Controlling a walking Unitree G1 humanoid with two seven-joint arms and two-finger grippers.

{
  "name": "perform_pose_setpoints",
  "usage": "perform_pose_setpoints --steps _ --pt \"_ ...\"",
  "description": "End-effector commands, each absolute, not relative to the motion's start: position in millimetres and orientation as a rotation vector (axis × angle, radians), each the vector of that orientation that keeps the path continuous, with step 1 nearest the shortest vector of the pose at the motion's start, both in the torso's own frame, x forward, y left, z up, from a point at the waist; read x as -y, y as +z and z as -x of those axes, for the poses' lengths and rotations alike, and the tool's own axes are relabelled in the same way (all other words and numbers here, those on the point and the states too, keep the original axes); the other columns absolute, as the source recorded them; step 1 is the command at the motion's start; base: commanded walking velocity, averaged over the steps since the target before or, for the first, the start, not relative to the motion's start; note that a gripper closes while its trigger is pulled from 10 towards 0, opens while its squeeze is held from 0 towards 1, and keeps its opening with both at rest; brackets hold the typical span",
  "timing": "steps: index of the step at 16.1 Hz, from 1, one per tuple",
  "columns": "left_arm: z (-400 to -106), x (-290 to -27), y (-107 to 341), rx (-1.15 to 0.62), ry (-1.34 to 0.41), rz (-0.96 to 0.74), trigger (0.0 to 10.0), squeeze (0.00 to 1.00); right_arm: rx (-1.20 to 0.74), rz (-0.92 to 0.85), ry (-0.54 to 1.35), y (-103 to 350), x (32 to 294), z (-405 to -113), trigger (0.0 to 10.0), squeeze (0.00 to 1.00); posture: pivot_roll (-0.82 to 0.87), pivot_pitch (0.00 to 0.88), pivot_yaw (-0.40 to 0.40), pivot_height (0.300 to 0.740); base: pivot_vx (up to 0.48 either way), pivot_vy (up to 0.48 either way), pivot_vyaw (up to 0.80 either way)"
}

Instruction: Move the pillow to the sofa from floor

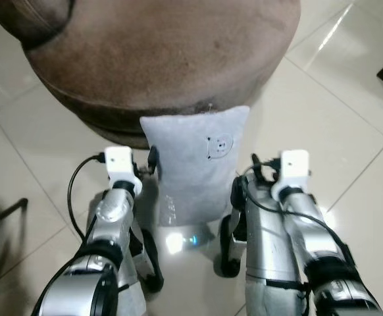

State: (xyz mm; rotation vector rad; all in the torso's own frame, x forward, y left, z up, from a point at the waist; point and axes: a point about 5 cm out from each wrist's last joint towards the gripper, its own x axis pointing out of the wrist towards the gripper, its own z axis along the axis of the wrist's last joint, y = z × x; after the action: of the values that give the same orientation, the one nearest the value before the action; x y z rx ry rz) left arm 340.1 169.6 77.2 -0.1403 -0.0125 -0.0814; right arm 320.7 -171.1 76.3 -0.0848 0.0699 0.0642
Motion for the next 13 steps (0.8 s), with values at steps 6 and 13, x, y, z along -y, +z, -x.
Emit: perform_pose_setpoints --steps 6,13 --pt "-352 -166 89 0.011 -0.25 0.293 10.0 1.0 -0.123 0.085 0.101 69 173 -287 10.0 0.0 -0.17 0.425 -0.036 0.439 0.0 0.0 0.0" --pt "-366 -185 105 -0.037 -0.181 0.202 10.0 1.0 -0.067 0.117 0.212 107 166 -238 10.0 0.0 -0.31 0.45 -0.037 0.439 0.0 0.0 0.0"
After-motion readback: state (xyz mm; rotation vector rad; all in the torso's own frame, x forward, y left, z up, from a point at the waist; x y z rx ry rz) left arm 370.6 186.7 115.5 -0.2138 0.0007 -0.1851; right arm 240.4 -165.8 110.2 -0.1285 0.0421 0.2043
